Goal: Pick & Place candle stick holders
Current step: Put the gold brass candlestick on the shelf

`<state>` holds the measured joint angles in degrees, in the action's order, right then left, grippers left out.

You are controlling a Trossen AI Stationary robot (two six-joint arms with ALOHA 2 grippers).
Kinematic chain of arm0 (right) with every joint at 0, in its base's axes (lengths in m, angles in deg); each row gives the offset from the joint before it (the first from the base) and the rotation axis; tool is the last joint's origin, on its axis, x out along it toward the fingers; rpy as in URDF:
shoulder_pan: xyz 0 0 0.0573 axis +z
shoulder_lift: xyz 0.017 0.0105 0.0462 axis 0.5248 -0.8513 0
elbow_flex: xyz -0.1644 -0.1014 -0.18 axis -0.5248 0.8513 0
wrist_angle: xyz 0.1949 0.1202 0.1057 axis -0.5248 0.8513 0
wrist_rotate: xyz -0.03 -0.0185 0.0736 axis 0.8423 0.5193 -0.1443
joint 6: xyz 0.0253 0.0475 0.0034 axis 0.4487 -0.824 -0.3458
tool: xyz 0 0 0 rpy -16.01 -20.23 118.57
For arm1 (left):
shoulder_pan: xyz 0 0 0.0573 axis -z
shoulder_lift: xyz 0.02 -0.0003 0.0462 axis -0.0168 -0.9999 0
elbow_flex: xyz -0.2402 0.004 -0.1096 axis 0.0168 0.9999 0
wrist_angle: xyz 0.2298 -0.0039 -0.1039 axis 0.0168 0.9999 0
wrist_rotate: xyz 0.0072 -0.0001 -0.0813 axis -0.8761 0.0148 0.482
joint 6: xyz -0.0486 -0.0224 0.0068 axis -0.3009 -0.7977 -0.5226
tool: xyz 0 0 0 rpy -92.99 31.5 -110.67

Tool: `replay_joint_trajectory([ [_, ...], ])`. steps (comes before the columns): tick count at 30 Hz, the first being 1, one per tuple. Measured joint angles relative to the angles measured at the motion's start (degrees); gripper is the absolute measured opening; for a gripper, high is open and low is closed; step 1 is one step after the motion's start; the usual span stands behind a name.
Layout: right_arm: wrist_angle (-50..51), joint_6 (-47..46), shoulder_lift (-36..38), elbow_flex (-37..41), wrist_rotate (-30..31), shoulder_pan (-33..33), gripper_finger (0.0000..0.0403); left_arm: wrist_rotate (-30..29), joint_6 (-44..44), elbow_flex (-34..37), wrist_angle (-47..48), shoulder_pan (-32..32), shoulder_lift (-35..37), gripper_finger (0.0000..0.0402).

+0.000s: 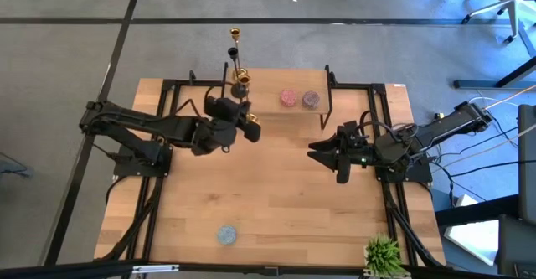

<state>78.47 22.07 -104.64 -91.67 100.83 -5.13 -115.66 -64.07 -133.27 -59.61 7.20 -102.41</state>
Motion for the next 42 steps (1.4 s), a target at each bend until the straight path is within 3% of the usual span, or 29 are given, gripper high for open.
replay_joint_trajectory([
  [5, 0.2, 0.0, 0.0, 0.0, 0.0, 0.0, 0.0183, -6.58, -6.16, 0.0, 7.67, -1.32, 0.01, 0.0008],
  [8, 0.2, 0.0, 0.0, 0.0, 0.0, 0.04, 0.0183, -7.16, -10.47, 0.11, 12.53, -3.3, 0.02, 0.0008],
  [24, 0.78, -0.02, 0.0, 0.0, 0.0, 0.04, 0.0183, -7.66, -17.38, 7.09, 12.69, -9.54, 0.02, 0.0008],
  [38, 1.29, -0.02, 0.0, 0.0, -0.04, 0.04, 0.0183, -3.63, -4.67, 7.52, -0.63, -13.25, 0.02, 0.0008],
  [42, 1.49, -0.02, 0.0, 0.0, -0.04, 0.04, 0.0183, 0.39, -4.68, 7.52, -0.58, -15.25, 0.02, 0.0008],
])
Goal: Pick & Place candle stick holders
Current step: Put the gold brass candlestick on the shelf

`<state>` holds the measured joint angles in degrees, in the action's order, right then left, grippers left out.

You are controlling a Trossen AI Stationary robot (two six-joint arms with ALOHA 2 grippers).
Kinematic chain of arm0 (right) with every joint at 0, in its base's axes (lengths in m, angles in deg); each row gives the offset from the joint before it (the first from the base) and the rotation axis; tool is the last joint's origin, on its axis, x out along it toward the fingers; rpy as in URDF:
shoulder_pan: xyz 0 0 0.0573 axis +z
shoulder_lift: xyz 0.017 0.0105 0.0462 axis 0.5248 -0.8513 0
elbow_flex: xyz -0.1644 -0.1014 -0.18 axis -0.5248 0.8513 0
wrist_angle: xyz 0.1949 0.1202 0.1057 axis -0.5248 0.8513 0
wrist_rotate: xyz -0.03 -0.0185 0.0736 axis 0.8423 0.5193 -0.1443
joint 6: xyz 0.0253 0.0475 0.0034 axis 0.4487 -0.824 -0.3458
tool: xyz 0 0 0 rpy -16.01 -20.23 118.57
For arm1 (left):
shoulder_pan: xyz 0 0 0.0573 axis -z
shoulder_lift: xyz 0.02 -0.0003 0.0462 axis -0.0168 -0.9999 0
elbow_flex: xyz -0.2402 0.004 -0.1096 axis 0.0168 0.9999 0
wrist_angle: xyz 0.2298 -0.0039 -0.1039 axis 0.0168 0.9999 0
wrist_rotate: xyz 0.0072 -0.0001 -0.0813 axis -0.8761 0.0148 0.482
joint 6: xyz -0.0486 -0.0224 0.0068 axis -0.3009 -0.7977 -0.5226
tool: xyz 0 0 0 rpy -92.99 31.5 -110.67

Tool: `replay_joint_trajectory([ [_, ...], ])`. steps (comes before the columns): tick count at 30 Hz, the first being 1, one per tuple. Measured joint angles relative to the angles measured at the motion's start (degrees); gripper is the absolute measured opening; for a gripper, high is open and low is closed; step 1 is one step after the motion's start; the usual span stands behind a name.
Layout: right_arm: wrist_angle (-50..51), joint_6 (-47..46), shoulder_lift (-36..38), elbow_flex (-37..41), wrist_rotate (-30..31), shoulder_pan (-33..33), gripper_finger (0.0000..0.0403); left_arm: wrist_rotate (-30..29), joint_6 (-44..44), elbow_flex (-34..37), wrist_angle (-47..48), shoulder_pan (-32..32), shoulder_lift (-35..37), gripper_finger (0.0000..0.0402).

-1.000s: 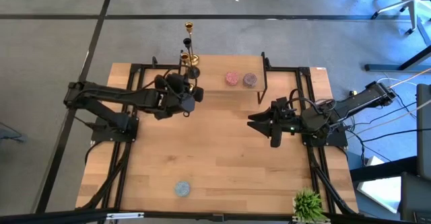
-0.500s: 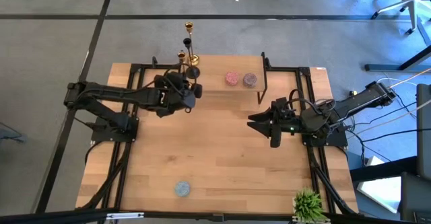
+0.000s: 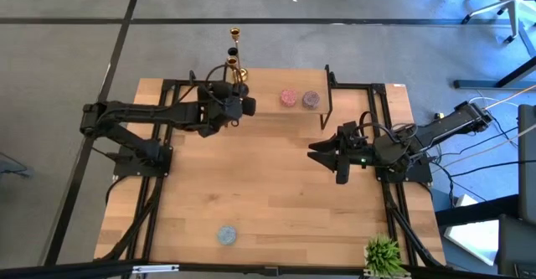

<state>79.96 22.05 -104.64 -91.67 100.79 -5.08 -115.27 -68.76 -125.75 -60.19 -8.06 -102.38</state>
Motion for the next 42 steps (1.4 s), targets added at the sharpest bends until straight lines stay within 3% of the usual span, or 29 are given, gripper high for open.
replay_joint_trajectory([
  [10, 0.0, 0.0, 0.0, 0.0, 0.0, 0.0, 0.0183, 0.68, -1.13, 0.0, 0.52, -0.51, 0.0, 0.0008],
  [18, -0.01, 0.0, 0.0, 0.0, 0.04, -0.02, 0.0183, 0.08, -5.99, 0.0, 6.9, -0.53, 0.0, 0.0008],
  [28, -0.02, 0.0, 0.0, 0.0, 0.09, -0.04, 0.0183, 0.12, -5.47, 0.0, 7.05, -1.0, 0.0, 0.0008],
  [42, -0.04, 0.0, 0.0, 0.0, 0.72, -0.04, 0.0183, 5.13, -0.17, -0.02, 2.3, -2.93, 0.02, 0.0008],
])
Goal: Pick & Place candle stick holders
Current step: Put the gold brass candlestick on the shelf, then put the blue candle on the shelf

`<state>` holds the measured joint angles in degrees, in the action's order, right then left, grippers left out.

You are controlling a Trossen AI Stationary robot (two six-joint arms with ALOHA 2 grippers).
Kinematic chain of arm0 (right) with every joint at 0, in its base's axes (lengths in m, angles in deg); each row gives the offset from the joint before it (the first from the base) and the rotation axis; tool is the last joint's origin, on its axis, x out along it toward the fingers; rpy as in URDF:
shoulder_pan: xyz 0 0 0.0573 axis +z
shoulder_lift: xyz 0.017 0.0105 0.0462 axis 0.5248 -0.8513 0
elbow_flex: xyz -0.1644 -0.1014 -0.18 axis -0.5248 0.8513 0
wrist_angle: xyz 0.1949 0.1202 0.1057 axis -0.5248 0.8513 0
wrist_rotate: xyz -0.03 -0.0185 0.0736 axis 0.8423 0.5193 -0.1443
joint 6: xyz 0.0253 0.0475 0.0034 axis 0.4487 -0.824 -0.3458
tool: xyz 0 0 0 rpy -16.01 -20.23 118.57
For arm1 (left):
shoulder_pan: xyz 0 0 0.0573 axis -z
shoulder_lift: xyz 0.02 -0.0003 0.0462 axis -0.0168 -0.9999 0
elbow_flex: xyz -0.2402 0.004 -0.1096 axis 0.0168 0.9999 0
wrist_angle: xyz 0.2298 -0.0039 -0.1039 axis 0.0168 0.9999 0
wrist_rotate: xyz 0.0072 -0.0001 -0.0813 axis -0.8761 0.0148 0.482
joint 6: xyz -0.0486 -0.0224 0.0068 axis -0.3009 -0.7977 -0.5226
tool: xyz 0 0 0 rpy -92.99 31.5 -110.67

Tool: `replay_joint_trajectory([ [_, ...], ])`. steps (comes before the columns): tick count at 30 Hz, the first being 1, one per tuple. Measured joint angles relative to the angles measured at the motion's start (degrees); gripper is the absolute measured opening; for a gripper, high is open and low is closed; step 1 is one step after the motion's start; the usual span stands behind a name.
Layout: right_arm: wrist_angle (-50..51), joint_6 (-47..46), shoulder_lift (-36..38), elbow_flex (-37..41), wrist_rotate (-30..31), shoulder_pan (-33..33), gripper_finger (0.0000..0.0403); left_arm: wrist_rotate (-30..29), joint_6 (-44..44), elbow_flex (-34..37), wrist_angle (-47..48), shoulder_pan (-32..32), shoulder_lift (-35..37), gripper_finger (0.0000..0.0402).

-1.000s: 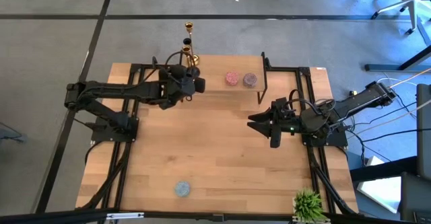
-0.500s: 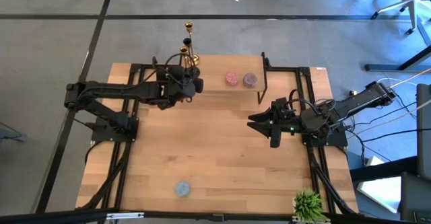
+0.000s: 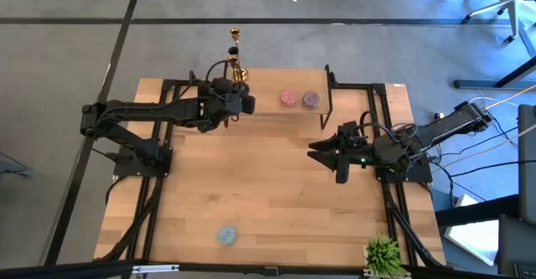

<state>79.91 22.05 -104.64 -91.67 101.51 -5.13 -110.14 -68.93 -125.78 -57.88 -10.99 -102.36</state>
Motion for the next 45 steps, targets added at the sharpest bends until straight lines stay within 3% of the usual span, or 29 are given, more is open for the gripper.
replay_joint_trajectory([
  [15, 0.0, 0.0, 0.0, 0.0, 0.17, 0.0, 0.0183, 0.54, -0.29, 0.0, 0.62, 0.18, -0.04, 0.0028],
  [34, 0.0, -0.18, 0.0, 0.0, 0.14, 0.01, 0.0183, 1.44, -0.29, 0.11, 1.67, 1.14, -0.12, 0.0124],
  [45, 0.02, -0.2, -0.02, 0.0, -0.04, 0.0, 0.0183, 1.95, -0.74, 0.04, 6.49, 2.16, 3.15, 0.0141],
])
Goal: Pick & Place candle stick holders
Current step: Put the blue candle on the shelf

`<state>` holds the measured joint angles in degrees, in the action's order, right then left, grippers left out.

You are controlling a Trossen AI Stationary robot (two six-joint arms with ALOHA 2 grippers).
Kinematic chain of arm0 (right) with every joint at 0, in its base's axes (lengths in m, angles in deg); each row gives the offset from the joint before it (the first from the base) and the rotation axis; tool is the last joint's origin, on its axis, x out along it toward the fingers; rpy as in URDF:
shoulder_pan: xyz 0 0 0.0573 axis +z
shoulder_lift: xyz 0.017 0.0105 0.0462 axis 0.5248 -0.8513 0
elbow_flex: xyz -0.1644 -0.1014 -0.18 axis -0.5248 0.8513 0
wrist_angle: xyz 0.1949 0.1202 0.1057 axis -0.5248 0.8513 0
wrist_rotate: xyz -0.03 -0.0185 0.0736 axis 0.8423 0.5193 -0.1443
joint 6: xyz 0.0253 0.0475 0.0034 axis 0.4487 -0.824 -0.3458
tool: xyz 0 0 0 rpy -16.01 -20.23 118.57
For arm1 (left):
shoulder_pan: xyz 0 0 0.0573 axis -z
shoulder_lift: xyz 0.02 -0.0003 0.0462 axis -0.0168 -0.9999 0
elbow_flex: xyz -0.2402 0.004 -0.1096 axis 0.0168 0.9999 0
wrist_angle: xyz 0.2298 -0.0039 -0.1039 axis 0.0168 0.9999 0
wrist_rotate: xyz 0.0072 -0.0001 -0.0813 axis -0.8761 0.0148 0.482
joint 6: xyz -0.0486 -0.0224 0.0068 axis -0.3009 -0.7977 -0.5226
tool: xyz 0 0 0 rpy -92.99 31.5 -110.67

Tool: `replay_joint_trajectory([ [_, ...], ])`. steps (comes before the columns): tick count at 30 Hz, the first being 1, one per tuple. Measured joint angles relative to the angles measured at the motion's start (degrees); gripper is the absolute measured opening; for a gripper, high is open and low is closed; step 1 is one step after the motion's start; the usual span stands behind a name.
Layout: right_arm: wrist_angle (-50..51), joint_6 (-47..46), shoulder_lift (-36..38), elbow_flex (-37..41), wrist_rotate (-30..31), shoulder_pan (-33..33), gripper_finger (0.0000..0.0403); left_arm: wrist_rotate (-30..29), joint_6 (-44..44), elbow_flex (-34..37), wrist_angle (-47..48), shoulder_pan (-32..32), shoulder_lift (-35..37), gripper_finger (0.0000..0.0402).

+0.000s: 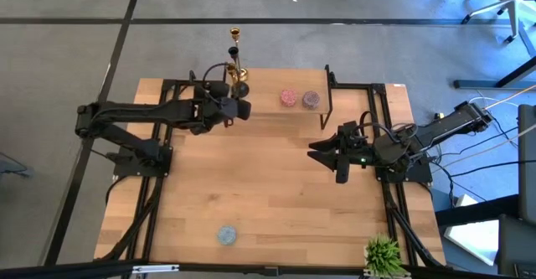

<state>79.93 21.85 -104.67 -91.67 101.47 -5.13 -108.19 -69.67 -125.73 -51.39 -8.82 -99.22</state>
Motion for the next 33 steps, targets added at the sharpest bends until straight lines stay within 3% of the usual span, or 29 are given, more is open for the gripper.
replay_joint_trajectory([
  [7, 0.03, 0.04, 0.0, 0.0, 0.22, 0.0, 0.0183, 3.23, -1.5, -0.02, 3.12, 0.0, 3.48, 0.0141],
  [16, 0.29, 0.17, 0.0, 0.0, 0.48, -0.24, 0.0183, 16.39, -0.65, -0.02, 5.83, 0.0, 3.22, 0.0136],
  [20, 0.77, 0.17, 0.0, 0.0, 0.48, -0.24, 0.0183, 20.81, -0.45, -0.02, 8.53, 0.0, 2.61, 0.0096],
  [24, 0.97, 0.17, 0.0, 0.0, 0.5, -0.23, 0.0183, 22.87, 2.9, -0.02, 11.25, 0.15, 2.54, 0.0018],
  [27, 1.23, 0.12, 0.0, 0.0, 0.5, -0.24, 0.0183, 24.02, 7.09, -0.02, 11.74, 0.72, 2.54, 0.0003],
  [33, 2.86, -1.32, 0.0, 0.0, 0.66, -0.24, 0.0183, 34.16, 15.94, -0.02, 11.41, 0.25, -0.27, 0.0002],
])
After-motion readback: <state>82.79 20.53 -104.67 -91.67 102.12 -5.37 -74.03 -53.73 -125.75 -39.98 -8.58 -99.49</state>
